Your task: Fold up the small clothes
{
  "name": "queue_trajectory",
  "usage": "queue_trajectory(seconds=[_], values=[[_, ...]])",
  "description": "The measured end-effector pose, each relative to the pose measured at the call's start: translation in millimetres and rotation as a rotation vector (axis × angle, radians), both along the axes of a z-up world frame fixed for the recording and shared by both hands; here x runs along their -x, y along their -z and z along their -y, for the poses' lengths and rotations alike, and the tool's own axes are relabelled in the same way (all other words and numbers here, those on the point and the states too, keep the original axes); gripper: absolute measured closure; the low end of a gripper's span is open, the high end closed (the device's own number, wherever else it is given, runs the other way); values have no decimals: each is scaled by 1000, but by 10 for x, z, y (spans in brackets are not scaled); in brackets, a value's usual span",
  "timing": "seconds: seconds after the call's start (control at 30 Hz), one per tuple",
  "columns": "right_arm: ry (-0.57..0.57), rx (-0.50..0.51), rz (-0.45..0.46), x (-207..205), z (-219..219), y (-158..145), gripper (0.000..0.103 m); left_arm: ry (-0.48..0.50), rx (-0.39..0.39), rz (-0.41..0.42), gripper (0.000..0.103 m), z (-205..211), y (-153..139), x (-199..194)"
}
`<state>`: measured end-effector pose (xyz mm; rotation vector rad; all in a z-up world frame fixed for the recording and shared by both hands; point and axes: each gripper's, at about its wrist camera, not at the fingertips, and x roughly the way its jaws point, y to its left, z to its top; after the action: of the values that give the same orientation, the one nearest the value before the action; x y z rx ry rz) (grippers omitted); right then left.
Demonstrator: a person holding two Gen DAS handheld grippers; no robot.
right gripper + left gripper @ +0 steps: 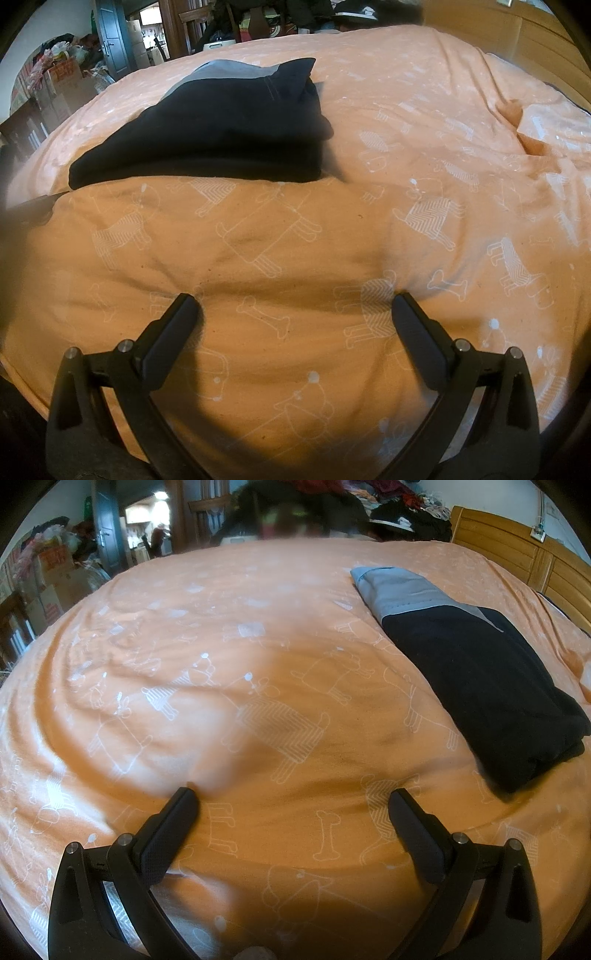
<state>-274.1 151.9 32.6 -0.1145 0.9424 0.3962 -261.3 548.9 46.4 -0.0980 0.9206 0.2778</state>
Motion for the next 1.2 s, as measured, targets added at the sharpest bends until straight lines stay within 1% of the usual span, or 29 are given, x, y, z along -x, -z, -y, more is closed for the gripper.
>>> queue_trajectory(seconds=[0.23, 0.47, 1.2], values=[[0, 0, 0, 3, -5, 3, 0, -6, -7, 11, 0, -7, -16, -4], [-1, -3, 0, 2, 3, 6, 0, -21, -35, 30, 0, 29, -39, 19], [-2, -7, -2, 9, 5, 12, 0, -26, -28, 28, 0, 33, -31, 26]])
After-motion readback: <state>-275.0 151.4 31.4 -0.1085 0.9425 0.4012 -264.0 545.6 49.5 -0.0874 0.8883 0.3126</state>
